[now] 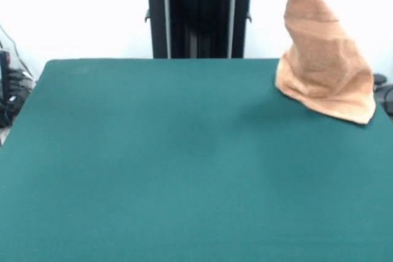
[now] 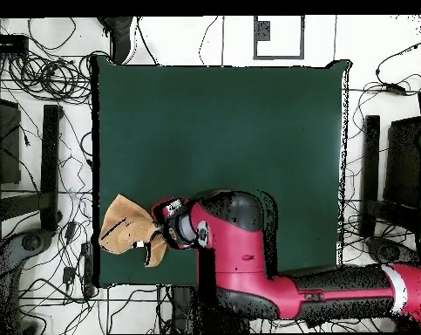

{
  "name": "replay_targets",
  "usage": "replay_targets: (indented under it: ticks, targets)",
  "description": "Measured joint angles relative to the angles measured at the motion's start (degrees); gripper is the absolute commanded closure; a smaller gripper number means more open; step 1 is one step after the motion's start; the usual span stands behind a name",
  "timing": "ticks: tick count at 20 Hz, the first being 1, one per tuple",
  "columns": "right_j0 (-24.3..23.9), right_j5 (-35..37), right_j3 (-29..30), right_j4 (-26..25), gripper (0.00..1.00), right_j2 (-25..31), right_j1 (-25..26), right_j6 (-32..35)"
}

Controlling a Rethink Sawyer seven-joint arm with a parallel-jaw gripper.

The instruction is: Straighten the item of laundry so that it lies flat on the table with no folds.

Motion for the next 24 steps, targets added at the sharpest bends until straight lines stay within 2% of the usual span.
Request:
replay_targets:
  ticks: [6,11,20,24]
  targets:
    - [-3.4,-4.4,-4.1,6.9,1.00,0.0,-3.7,-9.4]
    - [-5.7,-10.1,-7.2,10.2,1.00,0.0,-6.2,-12.8]
    - [-8.6,-22.8,-11.7,12.4,1.00,0.3,-6.4,-14.8]
    - [-9.3,-24.6,-12.1,12.4,1.00,0.9,-6.6,-14.8]
